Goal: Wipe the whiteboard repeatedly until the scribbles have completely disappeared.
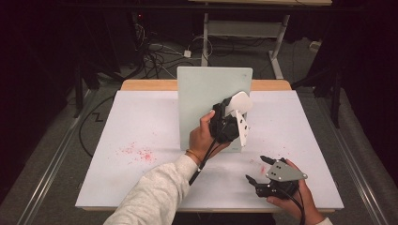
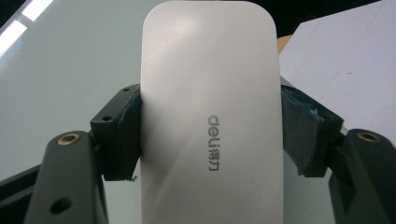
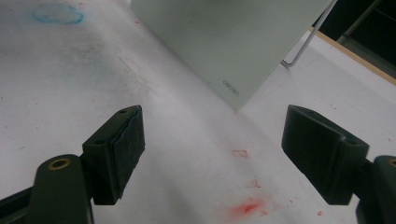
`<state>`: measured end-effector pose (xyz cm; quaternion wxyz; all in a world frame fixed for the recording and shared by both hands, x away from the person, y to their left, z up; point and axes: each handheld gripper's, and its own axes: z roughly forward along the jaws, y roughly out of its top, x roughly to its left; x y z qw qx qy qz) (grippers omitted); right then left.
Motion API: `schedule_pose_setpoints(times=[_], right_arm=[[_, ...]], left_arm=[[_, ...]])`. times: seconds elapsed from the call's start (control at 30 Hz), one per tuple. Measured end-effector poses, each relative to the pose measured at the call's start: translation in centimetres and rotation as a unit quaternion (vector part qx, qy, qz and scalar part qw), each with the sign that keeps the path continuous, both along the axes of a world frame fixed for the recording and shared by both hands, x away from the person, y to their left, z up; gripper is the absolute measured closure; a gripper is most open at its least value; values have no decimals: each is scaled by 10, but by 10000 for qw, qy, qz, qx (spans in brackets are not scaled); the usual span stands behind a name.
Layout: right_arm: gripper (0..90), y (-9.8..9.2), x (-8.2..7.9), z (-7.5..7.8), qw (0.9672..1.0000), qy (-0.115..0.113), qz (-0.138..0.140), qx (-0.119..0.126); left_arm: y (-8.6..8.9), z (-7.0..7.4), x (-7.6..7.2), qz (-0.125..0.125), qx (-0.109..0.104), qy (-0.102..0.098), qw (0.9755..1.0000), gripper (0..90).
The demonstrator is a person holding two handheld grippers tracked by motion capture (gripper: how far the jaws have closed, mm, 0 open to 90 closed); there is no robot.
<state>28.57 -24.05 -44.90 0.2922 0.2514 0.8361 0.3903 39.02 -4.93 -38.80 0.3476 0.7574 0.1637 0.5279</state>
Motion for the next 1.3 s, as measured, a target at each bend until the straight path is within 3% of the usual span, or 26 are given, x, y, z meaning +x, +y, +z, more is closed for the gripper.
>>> schedule_pose_setpoints(times=[0.13, 0.27, 0.47, 0.57, 0.7, 0.73, 1.1, 1.3], right_arm=[[219, 1, 0, 0, 10000, -10, 20, -15], [219, 0, 0, 0, 10000, 12, -9, -10], [219, 0, 0, 0, 10000, 0, -5, -10], [219, 0, 0, 0, 10000, -10, 11, -18], [219, 0, 0, 0, 10000, 1, 6, 1], [219, 0, 0, 0, 10000, 0, 5, -1], [220, 1, -1, 0, 10000, -9, 28, -21], [220, 1, 0, 0, 10000, 2, 38, -37]], left_arm=[[1, 13, 4, -28, -92, 104, 9999, 292], [2, 36, 13, 0, -363, 183, 9992, 291], [0, 68, 24, 49, -542, 231, 9982, 292], [-3, 72, 26, 44, -474, 149, 9988, 292], [-4, 65, 24, 22, -409, 149, 9990, 292], [-5, 60, 22, 44, -374, 200, 9991, 292], [1, 14, 5, 28, 133, 25, 9999, 292], [6, -1, -1, 23, 213, 68, 9997, 292]])
